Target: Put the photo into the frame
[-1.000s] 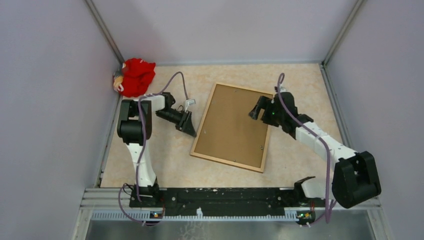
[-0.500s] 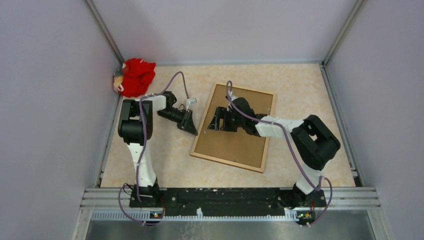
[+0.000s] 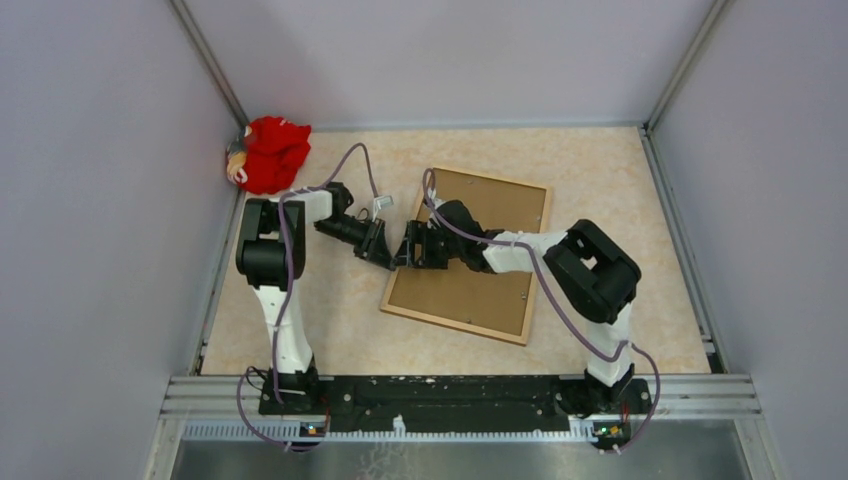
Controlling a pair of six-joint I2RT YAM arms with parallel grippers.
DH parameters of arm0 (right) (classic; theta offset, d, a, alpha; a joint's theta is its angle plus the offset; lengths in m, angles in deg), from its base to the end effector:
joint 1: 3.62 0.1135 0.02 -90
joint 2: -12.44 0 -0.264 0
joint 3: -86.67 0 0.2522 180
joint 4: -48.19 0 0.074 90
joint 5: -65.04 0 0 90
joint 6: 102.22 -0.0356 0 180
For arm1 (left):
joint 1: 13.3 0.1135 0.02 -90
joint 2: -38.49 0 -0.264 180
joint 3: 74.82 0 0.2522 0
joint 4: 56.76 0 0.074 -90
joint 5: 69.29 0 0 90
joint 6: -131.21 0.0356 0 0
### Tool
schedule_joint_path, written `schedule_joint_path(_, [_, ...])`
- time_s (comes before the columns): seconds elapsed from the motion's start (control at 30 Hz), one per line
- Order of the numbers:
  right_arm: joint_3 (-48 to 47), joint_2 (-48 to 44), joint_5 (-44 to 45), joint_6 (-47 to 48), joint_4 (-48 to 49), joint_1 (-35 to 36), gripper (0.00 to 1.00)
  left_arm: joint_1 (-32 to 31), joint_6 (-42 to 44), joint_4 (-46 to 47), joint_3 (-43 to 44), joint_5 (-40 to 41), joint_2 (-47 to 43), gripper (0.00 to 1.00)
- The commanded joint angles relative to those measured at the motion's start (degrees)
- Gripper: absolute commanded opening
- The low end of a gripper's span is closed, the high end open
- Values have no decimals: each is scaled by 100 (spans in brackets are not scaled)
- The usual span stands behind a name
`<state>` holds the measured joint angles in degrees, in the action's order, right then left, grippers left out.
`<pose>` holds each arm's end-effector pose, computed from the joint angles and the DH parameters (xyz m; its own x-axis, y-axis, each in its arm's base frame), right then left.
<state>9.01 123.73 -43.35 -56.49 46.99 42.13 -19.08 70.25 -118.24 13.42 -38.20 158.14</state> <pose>0.2811 0.3046 0.1582 -0.8860 0.0398 -0.4620 -0.3379 0.6269 0.7020 0.3563 -0.0667 0.1192 -0.8643 0.3394 -0.3711 0.4902 0.4041 -0.7722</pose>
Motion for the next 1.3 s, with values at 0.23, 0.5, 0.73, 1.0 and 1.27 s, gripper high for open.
schedule_joint_path(0.23, [-107, 180, -77, -90, 296, 47, 75, -28, 85, 159, 19, 71, 16, 25])
schedule_joint_path(0.5, [-207, 140, -1, 80, 112, -28, 75, -28, 121, 143, -23, 135, -32, 25])
schedule_joint_path(0.73, [-209, 66, 48, 182, 0, -148, 75, -28, 124, 132, -12, 130, -11, 25])
schedule_joint_path(1.0, [-262, 272, -157, 76, 130, -148, 74, -28, 122, 142, -22, 108, 16, 24])
schedule_joint_path(1.27, [-208, 419, -251, -7, 220, -15, 73, -28, 122, 136, -4, 119, 4, 24])
